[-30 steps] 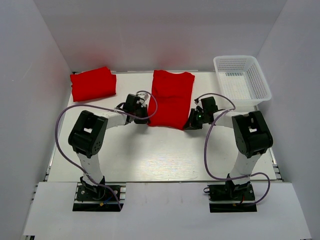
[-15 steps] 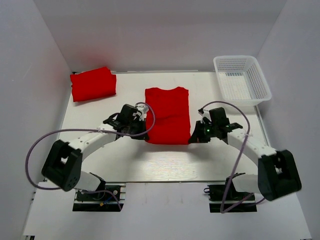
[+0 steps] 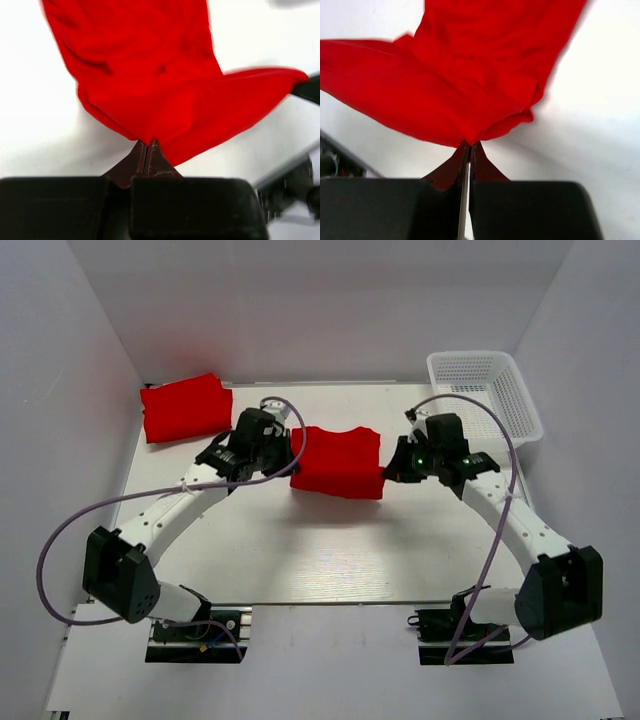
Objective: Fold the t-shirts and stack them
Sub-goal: Grab one side of the 2/3 rectangular tshirt with both arms, then fold the long partially folded tshirt into a neat square
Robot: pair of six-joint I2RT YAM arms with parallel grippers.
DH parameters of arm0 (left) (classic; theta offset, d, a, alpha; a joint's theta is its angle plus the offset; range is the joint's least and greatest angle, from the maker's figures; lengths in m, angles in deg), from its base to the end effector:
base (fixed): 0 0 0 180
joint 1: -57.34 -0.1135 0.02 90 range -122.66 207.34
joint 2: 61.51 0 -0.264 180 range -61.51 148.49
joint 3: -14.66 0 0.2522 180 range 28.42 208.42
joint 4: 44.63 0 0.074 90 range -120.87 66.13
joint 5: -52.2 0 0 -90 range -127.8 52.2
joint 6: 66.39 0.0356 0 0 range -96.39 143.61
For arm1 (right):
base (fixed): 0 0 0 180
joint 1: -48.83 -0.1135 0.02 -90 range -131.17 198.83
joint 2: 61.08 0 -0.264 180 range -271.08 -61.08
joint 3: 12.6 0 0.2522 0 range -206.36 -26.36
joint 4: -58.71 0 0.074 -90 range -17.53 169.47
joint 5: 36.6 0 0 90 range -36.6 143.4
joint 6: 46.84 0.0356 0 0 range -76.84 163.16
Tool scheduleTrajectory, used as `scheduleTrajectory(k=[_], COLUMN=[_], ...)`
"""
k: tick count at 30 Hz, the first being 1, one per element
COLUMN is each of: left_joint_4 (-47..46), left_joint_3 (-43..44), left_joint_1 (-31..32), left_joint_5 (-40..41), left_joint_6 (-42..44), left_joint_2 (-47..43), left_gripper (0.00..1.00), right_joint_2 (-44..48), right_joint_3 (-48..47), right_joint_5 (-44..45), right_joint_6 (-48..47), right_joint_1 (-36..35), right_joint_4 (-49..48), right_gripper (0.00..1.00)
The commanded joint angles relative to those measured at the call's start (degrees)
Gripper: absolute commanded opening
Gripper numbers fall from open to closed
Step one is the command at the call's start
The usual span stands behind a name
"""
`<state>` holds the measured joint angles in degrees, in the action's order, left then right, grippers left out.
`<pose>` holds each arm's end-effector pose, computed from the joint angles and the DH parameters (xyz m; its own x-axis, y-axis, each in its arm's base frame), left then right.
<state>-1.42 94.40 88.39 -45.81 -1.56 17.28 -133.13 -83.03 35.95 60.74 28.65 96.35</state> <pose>0.2559 -0.1599 0.3032 -0.7762 -0.0243 -0.6300 0.2972 0.8672 -0.3996 0.2538 0.1047 0.2892 -0.7315 0.0381 -0.6808 -0.3421 0.8432 0.4148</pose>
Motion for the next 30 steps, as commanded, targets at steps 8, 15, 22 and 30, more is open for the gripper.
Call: scheduleTrajectory(k=[8,15,22,30], left_joint_4=[1.2,2.5,0.6,-7.2], left_joint_3=[19.4,31.0,40.2,43.9], left_joint_1=[-2.8,-5.1,-7.1,-8.7], left_joint_5=[18.9,19.0,15.9,10.5], left_joint_6=[-3.8,-2.2,-2.2,2.2], left_joint_2=[16.4,29.2,38.7,46.0], left_gripper=[0.00,0.00,0.00,0.00], right_joint_2=[-14.1,-24.3,-33.9,-42.2], right_joint_3=[-16.2,-24.2,-32.4,-38.2], right_joint_5=[5.4,3.6,1.1,0.1], right_joint_6=[0.3,0.0,0.2,1.3], right_joint_1=[2.8,5.0,6.9,8.8], right_joint_4=[-2.7,-2.6,-3.3,-5.2], right_gripper=[0.00,0.00,0.00,0.00])
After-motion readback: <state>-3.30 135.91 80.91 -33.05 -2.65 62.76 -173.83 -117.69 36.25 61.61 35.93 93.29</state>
